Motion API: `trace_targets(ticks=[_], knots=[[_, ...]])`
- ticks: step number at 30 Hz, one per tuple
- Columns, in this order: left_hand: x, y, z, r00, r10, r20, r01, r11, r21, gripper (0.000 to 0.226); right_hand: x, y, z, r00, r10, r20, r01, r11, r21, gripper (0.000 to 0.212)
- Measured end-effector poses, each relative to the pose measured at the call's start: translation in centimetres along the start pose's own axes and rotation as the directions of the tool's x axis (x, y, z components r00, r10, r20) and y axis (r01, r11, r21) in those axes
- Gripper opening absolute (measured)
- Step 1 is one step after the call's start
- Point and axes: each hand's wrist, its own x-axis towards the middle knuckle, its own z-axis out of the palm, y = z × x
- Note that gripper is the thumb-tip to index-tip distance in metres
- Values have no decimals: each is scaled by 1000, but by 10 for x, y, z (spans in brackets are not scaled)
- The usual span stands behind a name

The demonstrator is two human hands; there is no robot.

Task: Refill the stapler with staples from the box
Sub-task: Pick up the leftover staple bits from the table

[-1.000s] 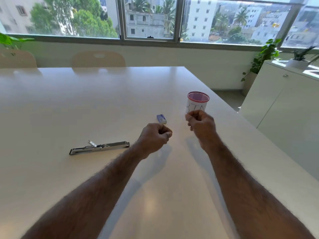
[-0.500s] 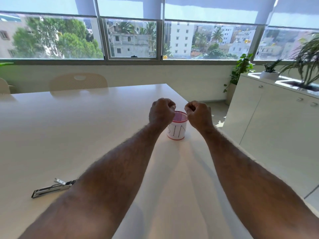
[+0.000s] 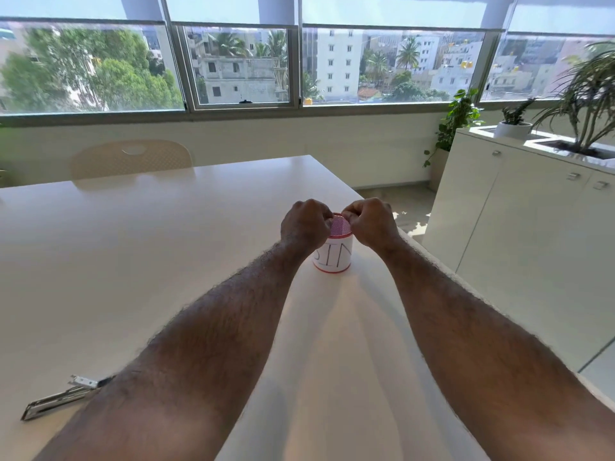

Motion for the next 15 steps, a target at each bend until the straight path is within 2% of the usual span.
trace_targets(ticks=[3, 6, 9, 12, 15], knots=[[-3, -4, -5, 997, 31, -70, -33, 999, -19, 17, -5, -9, 3, 991, -49, -124, 54, 998, 42, 15], [-11, -11, -13, 986, 51, -158, -58, 998, -40, 17, -14, -23, 8, 956, -106, -274, 138, 986, 97, 16], [-23, -26, -23, 970, 60, -236, -72, 996, -44, 16, -30, -36, 15, 921, -142, -363, 207, 967, 147, 15], [-38, -47, -34, 955, 34, -295, -51, 997, -50, 16, -48, -46, 26, 901, -184, -394, 271, 946, 177, 11], [-53, -70, -38, 959, -46, -278, 32, 998, -55, 16, -64, -52, 42, 910, -222, -351, 295, 940, 172, 9]])
